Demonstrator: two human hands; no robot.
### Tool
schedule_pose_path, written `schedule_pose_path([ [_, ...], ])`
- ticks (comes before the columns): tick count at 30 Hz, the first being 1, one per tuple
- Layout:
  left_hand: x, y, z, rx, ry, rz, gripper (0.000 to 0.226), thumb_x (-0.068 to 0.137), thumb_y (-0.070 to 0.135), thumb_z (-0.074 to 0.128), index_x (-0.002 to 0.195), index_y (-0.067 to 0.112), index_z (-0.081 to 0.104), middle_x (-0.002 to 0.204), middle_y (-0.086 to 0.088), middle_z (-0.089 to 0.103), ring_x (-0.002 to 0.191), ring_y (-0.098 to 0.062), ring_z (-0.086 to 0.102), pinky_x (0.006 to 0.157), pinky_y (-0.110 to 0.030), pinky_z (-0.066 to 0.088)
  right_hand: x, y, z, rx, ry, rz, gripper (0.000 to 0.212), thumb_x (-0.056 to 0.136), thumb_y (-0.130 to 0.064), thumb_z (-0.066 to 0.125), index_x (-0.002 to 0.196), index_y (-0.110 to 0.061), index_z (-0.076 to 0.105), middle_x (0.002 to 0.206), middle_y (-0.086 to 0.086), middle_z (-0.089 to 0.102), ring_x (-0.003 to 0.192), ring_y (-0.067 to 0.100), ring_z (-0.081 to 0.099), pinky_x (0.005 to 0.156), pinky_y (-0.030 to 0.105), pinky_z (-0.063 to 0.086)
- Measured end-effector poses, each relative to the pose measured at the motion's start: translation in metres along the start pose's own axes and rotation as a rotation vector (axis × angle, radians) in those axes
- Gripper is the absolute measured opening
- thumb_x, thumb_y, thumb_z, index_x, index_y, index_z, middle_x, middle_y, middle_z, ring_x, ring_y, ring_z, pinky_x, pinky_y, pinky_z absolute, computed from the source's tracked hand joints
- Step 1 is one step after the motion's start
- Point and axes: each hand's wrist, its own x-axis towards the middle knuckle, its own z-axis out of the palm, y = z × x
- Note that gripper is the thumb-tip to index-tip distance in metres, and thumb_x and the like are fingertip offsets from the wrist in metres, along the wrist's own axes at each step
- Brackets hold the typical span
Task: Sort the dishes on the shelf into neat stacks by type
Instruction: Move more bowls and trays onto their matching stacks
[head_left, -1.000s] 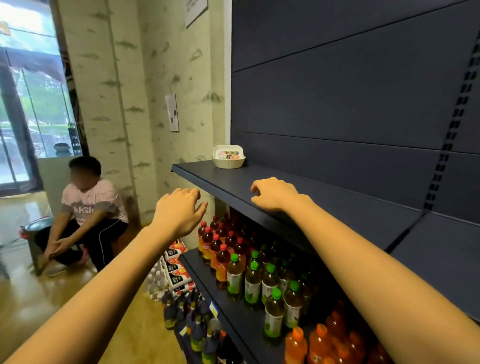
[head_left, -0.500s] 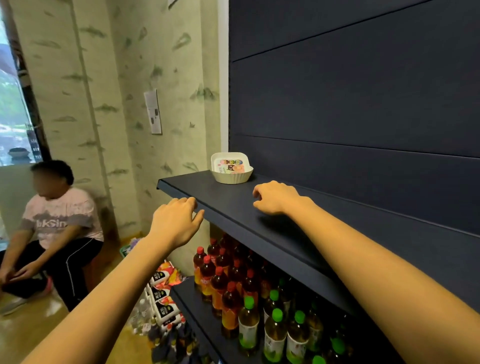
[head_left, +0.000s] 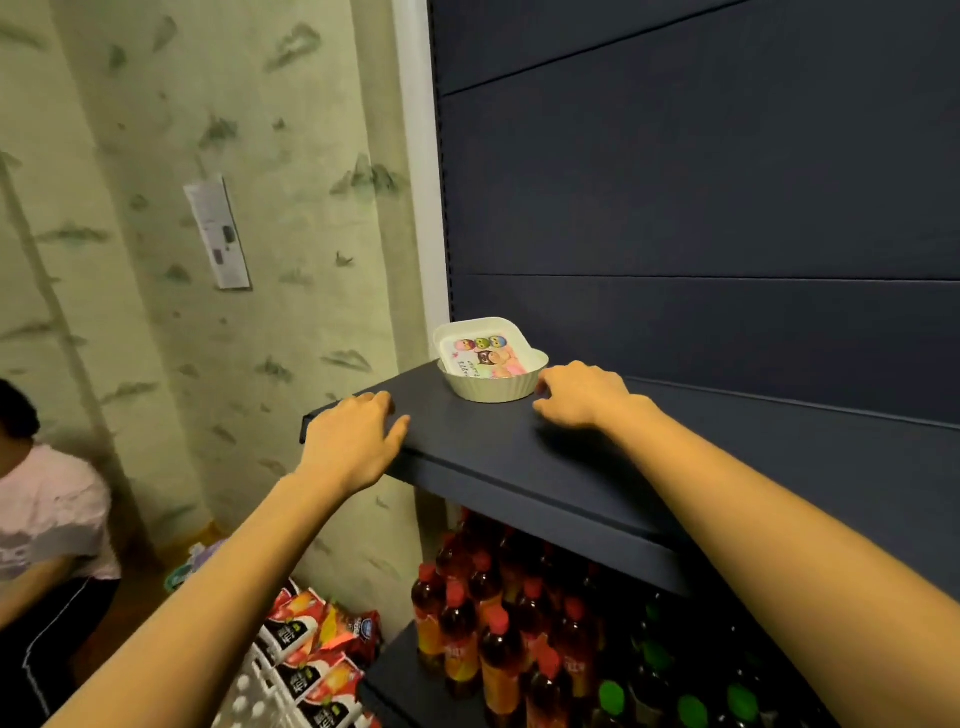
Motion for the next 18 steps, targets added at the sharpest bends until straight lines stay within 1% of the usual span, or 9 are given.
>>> schedule_pose_path([
  [2, 0.015, -0.009, 0.007, -0.033, -0.019, 0.024, 0.039, 0.097, 0.039, 0.037, 0.117, 0.01, 0.055, 0.121, -0.01, 0.062, 0.111, -0.029, 0.059, 0.085, -0.038, 0.048, 0.012, -0.004, 0.002, -0.007, -0.009, 0.051, 0.039, 0.094, -0.032, 0.043, 0.128, -0.015, 0.053, 0.127, 0.008, 0.057, 0.112, 0.028, 0.057, 0.077, 0.034, 0.041],
  [6, 0.054, -0.021, 0.025, -0.079, -0.054, 0.066, 0.04, 0.097, 0.04, 0.037, 0.117, 0.01, 0.054, 0.121, -0.012, 0.062, 0.109, -0.03, 0.059, 0.085, -0.039, 0.048, 0.036, -0.004, 0.004, -0.016, -0.011, 0.162, 0.042, 0.096, -0.038, 0.038, 0.127, -0.016, 0.054, 0.126, 0.009, 0.058, 0.111, 0.028, 0.057, 0.077, 0.036, 0.041],
  [10, 0.099, -0.028, 0.045, -0.125, -0.047, 0.098, 0.042, 0.096, 0.041, 0.037, 0.119, 0.01, 0.053, 0.122, -0.013, 0.062, 0.11, -0.032, 0.059, 0.087, -0.042, 0.049, 0.065, 0.003, 0.003, -0.005, 0.0, 0.263, 0.046, 0.098, -0.042, 0.032, 0.128, -0.015, 0.054, 0.13, 0.009, 0.056, 0.115, 0.03, 0.056, 0.085, 0.037, 0.042],
  [14, 0.145, -0.026, 0.063, -0.152, -0.022, 0.136, 0.042, 0.096, 0.039, 0.038, 0.118, 0.007, 0.053, 0.123, -0.017, 0.061, 0.113, -0.036, 0.057, 0.087, -0.044, 0.047, 0.094, 0.014, 0.004, 0.007, -0.021, 0.338, 0.049, 0.098, -0.044, 0.029, 0.127, -0.014, 0.055, 0.13, 0.01, 0.056, 0.115, 0.03, 0.055, 0.084, 0.037, 0.041],
  [18, 0.191, -0.022, 0.073, -0.197, -0.023, 0.132, 0.046, 0.096, 0.038, 0.039, 0.127, 0.005, 0.048, 0.131, -0.017, 0.055, 0.119, -0.036, 0.054, 0.092, -0.044, 0.045, 0.121, 0.025, 0.0, 0.03, -0.047, 0.402, 0.051, 0.097, -0.046, 0.028, 0.127, -0.014, 0.055, 0.129, 0.009, 0.057, 0.115, 0.03, 0.055, 0.093, 0.04, 0.043],
])
